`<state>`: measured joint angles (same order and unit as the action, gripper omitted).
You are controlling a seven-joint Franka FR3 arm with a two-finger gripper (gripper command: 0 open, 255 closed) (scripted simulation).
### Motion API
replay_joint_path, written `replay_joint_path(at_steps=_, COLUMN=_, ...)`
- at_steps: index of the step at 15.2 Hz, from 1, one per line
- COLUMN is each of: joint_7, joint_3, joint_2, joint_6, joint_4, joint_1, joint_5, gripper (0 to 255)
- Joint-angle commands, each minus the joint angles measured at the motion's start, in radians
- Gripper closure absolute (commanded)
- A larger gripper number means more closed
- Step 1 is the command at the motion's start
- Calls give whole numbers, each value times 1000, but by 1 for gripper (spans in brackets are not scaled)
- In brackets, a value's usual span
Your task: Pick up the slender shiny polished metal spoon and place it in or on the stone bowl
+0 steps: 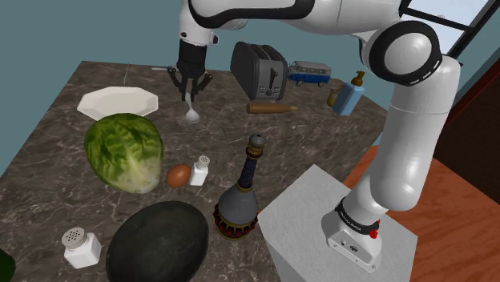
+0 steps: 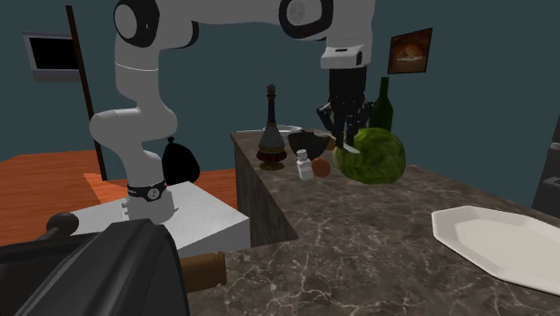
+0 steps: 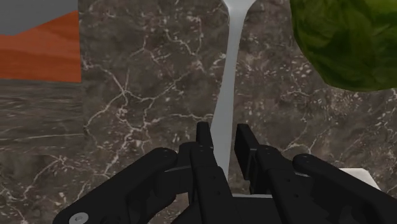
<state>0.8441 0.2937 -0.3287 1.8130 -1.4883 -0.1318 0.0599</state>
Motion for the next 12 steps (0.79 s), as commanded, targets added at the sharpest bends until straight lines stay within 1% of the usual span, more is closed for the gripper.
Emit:
replay_joint_path(at_steps=1, joint_7=3, joint_3=0, joint_2=-1, joint_6=-29, joint_4=30, joint_1=-1, joint_5=-1, gripper=255)
replay_joint_path(at_steps=2, joint_7=4, joint_3=1, joint_2=-1, joint_6=-37, joint_4=37, joint_1=-1, joint_5=-1, gripper=255)
replay_joint_path(at_steps=7, joint_7=82, joint_3=36, joint_2=101, joint_6=16, joint_4=-103, joint_1=-46, joint_5=20, gripper=255)
replay_joint_path(at_steps=12, joint_7=169, joint_3=76, joint_2=178, joint_6=54, joint_4=-203, joint_1=-95, joint_5=37, gripper=255)
